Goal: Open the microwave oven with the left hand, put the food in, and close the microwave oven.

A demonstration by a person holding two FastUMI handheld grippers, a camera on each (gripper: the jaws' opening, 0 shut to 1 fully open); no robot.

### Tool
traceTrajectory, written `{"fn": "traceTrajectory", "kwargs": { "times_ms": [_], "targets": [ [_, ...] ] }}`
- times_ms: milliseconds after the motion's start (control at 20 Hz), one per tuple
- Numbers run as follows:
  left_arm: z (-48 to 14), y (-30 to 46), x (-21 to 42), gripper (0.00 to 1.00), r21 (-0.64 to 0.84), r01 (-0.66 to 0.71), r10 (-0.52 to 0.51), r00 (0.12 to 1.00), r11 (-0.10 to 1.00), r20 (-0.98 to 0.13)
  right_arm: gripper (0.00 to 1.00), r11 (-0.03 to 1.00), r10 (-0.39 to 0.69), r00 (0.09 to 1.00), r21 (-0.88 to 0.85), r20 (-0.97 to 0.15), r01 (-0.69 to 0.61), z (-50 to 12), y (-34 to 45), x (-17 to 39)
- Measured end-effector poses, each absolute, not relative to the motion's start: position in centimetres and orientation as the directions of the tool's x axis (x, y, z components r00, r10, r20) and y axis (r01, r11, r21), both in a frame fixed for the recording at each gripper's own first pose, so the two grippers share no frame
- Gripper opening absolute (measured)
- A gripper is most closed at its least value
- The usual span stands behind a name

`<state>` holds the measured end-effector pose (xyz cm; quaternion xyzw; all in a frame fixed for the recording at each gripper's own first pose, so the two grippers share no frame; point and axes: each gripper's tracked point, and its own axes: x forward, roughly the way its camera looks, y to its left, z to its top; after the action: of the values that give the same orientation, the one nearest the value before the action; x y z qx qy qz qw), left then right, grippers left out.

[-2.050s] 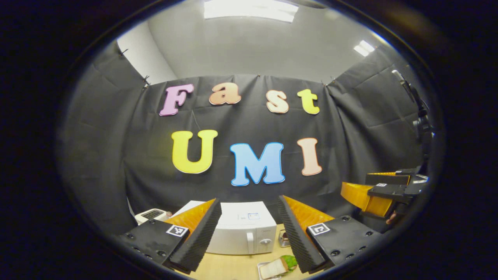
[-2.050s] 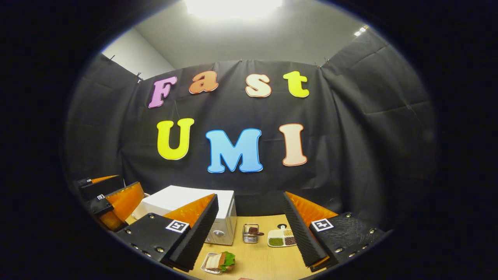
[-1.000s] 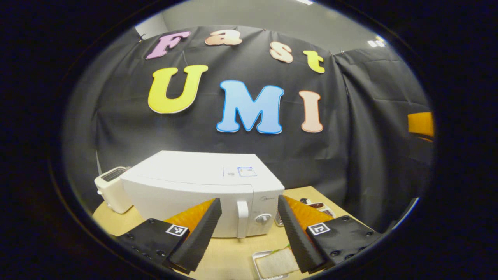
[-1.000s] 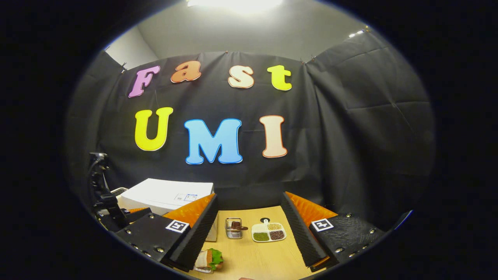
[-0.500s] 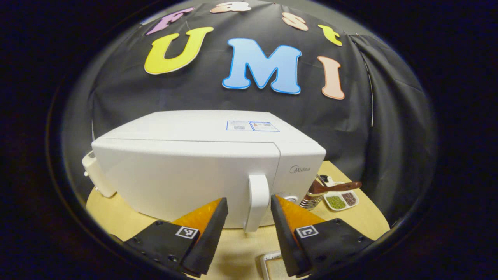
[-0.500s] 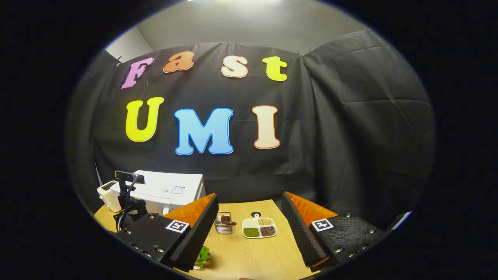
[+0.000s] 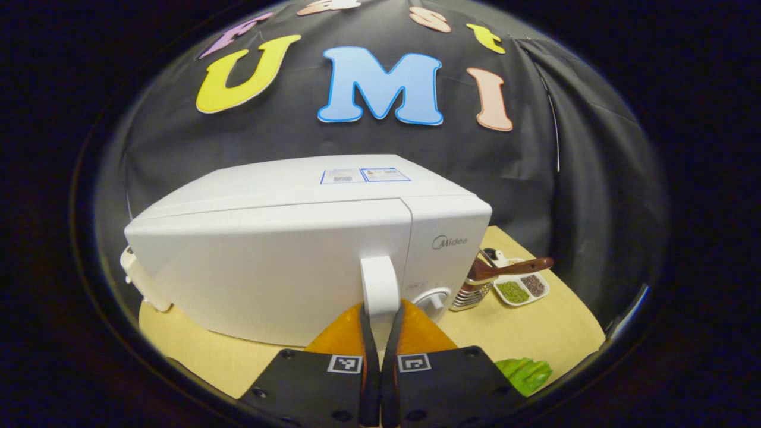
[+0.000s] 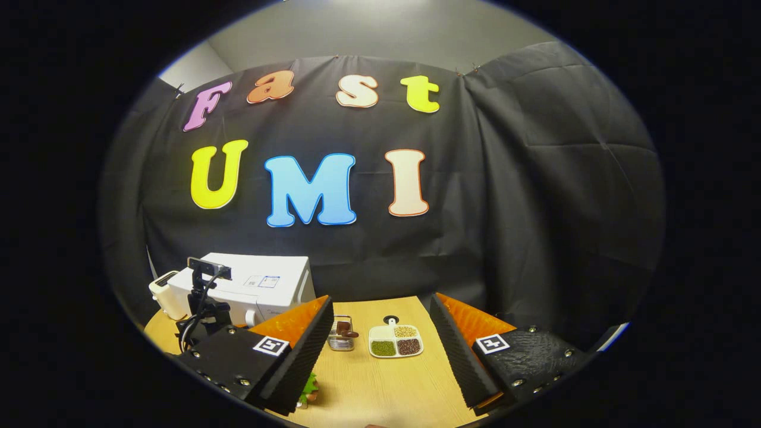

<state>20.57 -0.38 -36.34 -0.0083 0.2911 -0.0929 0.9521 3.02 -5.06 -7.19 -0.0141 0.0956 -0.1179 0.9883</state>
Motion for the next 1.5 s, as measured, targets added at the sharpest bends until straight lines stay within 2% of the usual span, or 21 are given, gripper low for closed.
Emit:
{"fn": "traceTrajectory", "kwargs": {
  "times_ms": [100, 250, 500, 800, 1150, 1500],
  "targets": [
    [-36.5, -0.4, 19.5, 0.07, -0.077, 0.179, -0.191, 0.795, 0.981, -0.576, 0.98, 0.974, -0.226, 0.956, -0.05, -0.184, 0.221, -7.2, -4.8, 2.9],
    [-35.9, 0.6, 14.2, 0.08, -0.064, 0.235, -0.229, 0.79, 0.97, -0.568, 0.98, 0.976, -0.219, 0.959, -0.04, -0.181, 0.215, -7.5, -4.6, 2.8],
    [-35.1, 3.1, 7.8, 0.07, -0.087, 0.272, -0.271, 0.764, 0.958, -0.585, 0.98, 0.987, -0.147, 0.962, 0.03, -0.231, 0.158, -9.2, -1.6, 3.2],
    [-34.6, 6.8, 2.1, 0.07, -0.1, 0.303, -0.301, 0.743, 0.948, -0.598, 0.99, 0.994, -0.095, 0.971, 0.029, -0.221, 0.103, -8.9, 2.4, 3.1],
    [-34.0, 13.7, -4.7, 0.07, -0.079, 0.373, -0.336, 0.702, 0.925, -0.628, 0.98, 0.995, -0.067, 0.968, 0.052, -0.242, 0.082, -10.0, 6.3, 2.9],
    [-33.6, 23.2, -9.5, 0.07, -0.068, 0.34, -0.296, 0.682, 0.938, -0.669, 0.98, 0.995, -0.064, 0.962, 0.055, -0.266, 0.081, -11.0, 10.0, 3.3]
  ]
}}
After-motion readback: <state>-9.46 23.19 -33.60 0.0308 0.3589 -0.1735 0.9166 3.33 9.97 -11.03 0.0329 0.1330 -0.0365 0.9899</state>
